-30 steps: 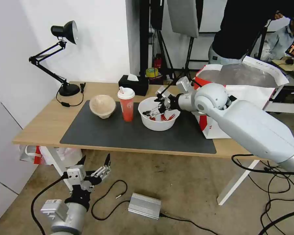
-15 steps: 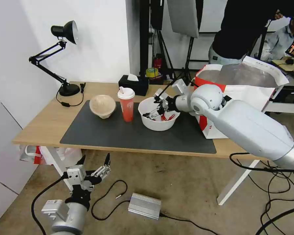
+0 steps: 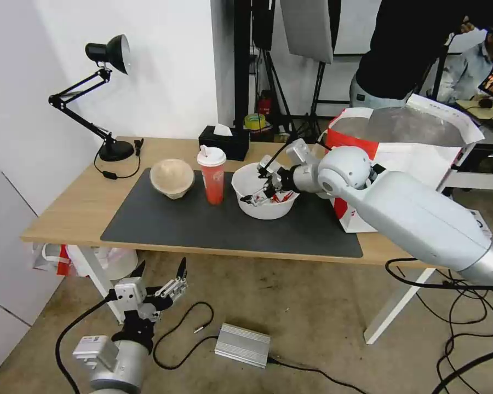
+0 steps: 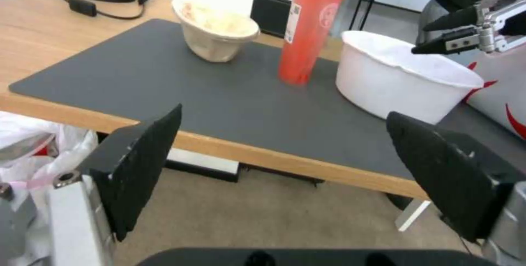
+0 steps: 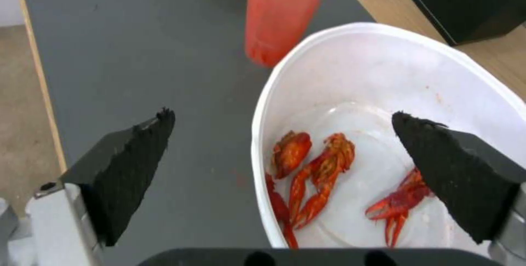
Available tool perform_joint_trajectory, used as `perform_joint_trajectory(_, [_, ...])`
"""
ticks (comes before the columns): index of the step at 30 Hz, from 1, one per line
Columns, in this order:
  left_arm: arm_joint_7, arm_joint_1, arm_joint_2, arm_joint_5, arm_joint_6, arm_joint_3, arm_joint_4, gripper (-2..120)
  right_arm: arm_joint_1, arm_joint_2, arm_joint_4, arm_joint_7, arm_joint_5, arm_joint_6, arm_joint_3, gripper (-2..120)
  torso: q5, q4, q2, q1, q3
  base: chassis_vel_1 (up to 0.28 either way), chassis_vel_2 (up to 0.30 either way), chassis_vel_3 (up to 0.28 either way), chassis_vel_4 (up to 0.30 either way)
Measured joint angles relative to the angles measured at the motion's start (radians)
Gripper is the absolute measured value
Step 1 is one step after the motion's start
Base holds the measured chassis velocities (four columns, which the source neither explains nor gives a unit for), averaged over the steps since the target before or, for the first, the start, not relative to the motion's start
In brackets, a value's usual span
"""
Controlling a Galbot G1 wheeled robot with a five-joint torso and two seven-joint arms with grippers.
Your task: Pick up the trash from the table and place it into the takeout bag.
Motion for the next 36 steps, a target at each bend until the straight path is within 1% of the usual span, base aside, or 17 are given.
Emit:
perform_joint_trajectory(11, [0.000, 0.001, -0.002, 0.003, -0.001, 0.004, 0.002, 100, -0.005, -0.036, 0.009, -0.017, -0.009, 0.000, -0.007, 100, 0.0000, 0.0000, 0.000, 0.000, 0.000, 0.000, 0.000, 0.000, 0.000])
perform_joint_trajectory(36, [0.001, -0.002, -0.008, 0.008, -0.001, 0.016, 0.010, 100, -0.019, -0.058, 0.014, -0.029, -0.027, 0.000, -0.026, 100, 0.0000, 0.0000, 0.000, 0.000, 0.000, 0.000, 0.000, 0.000, 0.000])
